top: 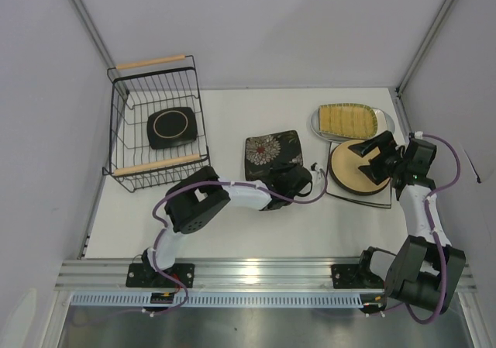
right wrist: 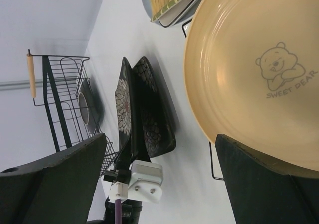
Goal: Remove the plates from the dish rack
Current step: Place the plate on the table
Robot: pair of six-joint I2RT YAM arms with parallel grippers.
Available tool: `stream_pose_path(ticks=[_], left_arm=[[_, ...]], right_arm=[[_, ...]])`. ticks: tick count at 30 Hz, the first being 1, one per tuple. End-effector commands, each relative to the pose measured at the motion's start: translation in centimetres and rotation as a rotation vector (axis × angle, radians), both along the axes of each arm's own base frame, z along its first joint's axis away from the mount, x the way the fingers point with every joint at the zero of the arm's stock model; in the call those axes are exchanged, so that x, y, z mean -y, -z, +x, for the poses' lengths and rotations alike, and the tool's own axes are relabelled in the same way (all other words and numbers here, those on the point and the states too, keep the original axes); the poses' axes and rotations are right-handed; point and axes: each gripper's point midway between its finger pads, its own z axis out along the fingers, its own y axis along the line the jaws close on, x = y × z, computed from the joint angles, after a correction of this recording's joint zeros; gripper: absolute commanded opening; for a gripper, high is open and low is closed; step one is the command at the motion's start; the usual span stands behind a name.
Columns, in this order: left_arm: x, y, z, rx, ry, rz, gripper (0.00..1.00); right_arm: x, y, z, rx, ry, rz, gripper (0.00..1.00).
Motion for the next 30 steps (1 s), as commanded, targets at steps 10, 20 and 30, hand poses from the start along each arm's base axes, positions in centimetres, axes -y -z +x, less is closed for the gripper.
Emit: stream_pose_path(ticks=[10,20,30], left_arm=[[-0.2,-2.6,0.5,0.081,-0.066,-0.113,0.44],[-0.5,-2.0,-1.0,-0.017,-0.095,-0.168,0.75],[-0.1,-1.9,-5.1,-0.26,-0.201,-0.268,1.0]], right_arm=[[0.0,-0.2,0.4,0.027,-0.003,0.013,1.0],[0.0,0.1,0.3,0.022,-0.001,0.014,1.0],[0.1,0.4,0.3,0.02,-0.002,0.011,1.0]])
